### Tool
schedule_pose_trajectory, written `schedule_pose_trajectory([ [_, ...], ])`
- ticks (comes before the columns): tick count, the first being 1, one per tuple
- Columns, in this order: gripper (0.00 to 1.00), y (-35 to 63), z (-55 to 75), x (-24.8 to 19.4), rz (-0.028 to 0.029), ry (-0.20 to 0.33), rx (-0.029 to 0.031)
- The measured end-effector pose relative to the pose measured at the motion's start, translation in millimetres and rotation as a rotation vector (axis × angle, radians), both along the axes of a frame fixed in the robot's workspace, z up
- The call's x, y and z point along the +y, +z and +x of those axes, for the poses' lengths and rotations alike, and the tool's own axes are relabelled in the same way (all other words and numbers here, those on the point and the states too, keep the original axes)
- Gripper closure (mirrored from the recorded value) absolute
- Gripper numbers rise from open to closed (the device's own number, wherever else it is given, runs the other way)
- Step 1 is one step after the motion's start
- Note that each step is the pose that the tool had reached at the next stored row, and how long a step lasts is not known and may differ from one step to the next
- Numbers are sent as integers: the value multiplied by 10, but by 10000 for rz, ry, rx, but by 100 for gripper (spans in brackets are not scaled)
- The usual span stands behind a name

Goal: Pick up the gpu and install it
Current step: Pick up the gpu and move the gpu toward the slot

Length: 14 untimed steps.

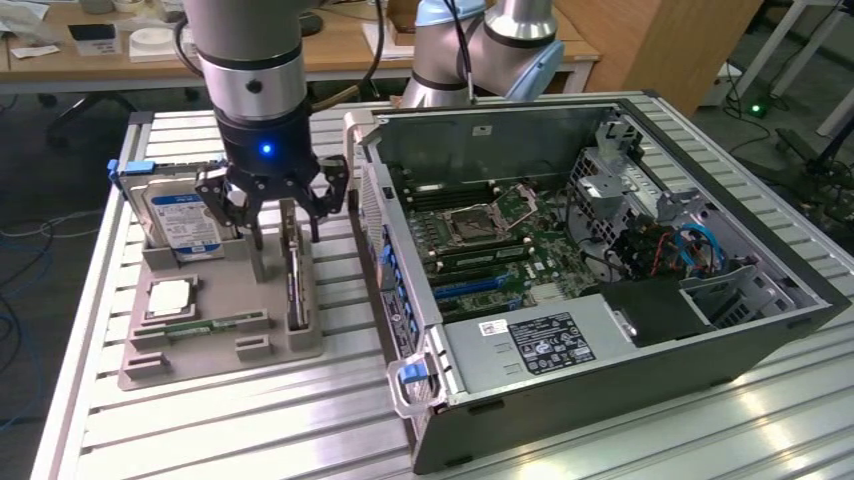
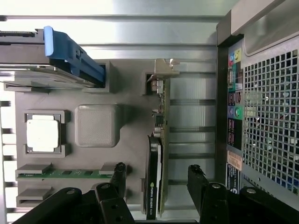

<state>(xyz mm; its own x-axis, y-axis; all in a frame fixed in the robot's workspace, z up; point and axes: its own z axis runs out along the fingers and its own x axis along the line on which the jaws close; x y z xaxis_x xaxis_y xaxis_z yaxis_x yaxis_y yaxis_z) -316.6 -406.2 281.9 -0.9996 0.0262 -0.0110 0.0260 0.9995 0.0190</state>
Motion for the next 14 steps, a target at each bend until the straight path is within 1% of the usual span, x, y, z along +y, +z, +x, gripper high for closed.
schedule_pose_trajectory([
  [2, 35, -14, 28, 1, 1, -2, 10],
  [5, 35, -42, 35, 1, 1, -3, 21],
  [10, 35, -132, 35, -11, 1, -85, 22],
  [14, 35, -204, 34, -12, 1, -169, 21],
])
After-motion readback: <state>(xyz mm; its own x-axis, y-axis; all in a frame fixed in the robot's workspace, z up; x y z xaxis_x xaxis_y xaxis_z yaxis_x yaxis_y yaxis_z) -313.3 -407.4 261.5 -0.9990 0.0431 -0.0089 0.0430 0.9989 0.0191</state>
